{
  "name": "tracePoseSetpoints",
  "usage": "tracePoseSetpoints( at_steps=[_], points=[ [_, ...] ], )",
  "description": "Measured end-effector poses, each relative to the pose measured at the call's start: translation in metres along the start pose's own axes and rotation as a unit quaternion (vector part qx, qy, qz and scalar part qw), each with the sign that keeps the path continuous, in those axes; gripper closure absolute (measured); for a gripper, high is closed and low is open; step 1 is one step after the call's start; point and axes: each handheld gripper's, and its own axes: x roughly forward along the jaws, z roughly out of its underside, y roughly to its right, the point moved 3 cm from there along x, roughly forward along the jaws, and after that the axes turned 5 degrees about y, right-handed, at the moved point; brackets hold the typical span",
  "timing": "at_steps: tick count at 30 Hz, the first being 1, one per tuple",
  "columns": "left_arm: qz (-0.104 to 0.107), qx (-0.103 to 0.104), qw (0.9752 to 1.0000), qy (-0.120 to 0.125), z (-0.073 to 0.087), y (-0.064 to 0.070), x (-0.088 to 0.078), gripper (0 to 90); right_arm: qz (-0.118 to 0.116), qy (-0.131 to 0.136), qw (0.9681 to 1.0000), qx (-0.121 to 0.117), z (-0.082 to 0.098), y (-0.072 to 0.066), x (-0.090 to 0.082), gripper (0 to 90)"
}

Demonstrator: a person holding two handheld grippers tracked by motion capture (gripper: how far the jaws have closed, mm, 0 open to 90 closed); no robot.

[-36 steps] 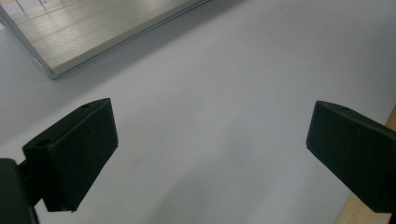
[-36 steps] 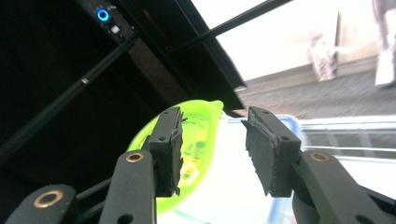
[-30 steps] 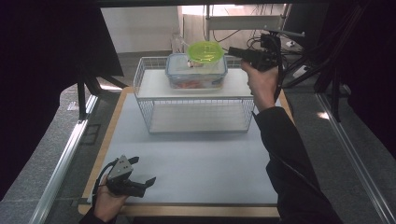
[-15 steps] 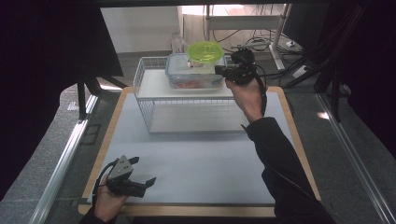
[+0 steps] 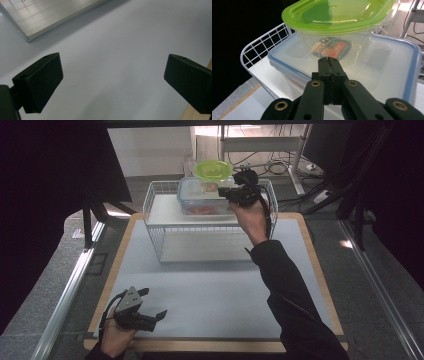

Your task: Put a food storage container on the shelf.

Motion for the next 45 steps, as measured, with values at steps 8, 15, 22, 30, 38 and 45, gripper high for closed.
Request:
tracePoseSetpoints(
  at_steps=[8,15,22,30,38,45],
  points=[
    [0.0,0.001,1.0,0.0,0.0,0.0,0.0,2.0,-0.006,0.001,0.9998,-0.018,0.006,-0.002,-0.004,73.2],
    [0.0,0.001,1.0,-0.001,0.0,0.0,0.0,2.0,-0.016,0.013,0.9994,-0.028,0.015,0.001,-0.02,48.3],
    [0.0,0.002,1.0,-0.001,0.0,0.001,0.001,2.0,-0.014,0.019,0.9987,-0.044,0.032,0.0,-0.039,34.7],
    [0.0,0.002,1.0,-0.002,0.0,0.001,0.001,2.0,-0.02,0.016,0.9973,-0.069,0.049,-0.011,-0.056,24.8],
    [0.0,0.006,1.0,-0.005,0.0,0.001,0.001,2.0,-0.025,0.01,0.9954,-0.092,0.068,-0.024,-0.069,18.4],
    [0.0,0.005,1.0,-0.005,0.0,0.002,0.001,2.0,-0.031,0.001,0.9948,-0.097,0.085,-0.028,-0.079,15.3]
  ],
)
